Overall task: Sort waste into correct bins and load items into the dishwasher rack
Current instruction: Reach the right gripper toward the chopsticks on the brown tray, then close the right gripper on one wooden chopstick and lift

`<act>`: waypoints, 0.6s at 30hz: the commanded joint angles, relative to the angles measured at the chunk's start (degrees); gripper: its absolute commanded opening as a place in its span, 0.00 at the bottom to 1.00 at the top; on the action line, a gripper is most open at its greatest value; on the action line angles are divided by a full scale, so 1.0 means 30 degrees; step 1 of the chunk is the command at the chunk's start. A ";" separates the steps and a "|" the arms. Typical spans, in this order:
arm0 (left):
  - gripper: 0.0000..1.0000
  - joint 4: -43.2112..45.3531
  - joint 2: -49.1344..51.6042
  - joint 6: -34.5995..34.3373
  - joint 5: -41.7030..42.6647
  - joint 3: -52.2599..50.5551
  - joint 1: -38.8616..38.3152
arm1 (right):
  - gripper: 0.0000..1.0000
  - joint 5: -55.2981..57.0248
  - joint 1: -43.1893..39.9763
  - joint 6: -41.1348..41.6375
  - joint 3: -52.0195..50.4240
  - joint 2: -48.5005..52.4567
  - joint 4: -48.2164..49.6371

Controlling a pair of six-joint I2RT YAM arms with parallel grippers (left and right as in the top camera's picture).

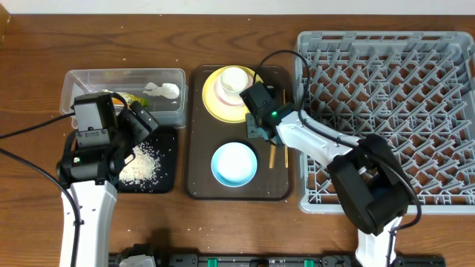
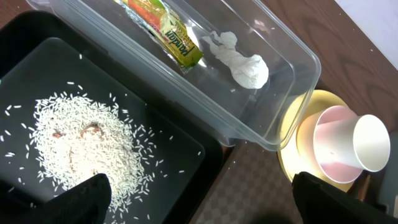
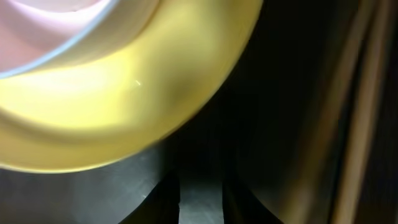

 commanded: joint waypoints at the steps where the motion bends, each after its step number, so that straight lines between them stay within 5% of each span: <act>1: 0.96 -0.0029 0.0022 -0.0219 -0.0240 0.0211 0.0058 | 0.22 0.0561 0.0270 0.0641 0.0131 0.0670 -0.0087; 18: 0.96 -0.0029 0.0022 -0.0226 -0.0240 0.0211 0.0058 | 0.27 0.2652 0.0248 -0.0138 0.0415 -0.2739 -0.0925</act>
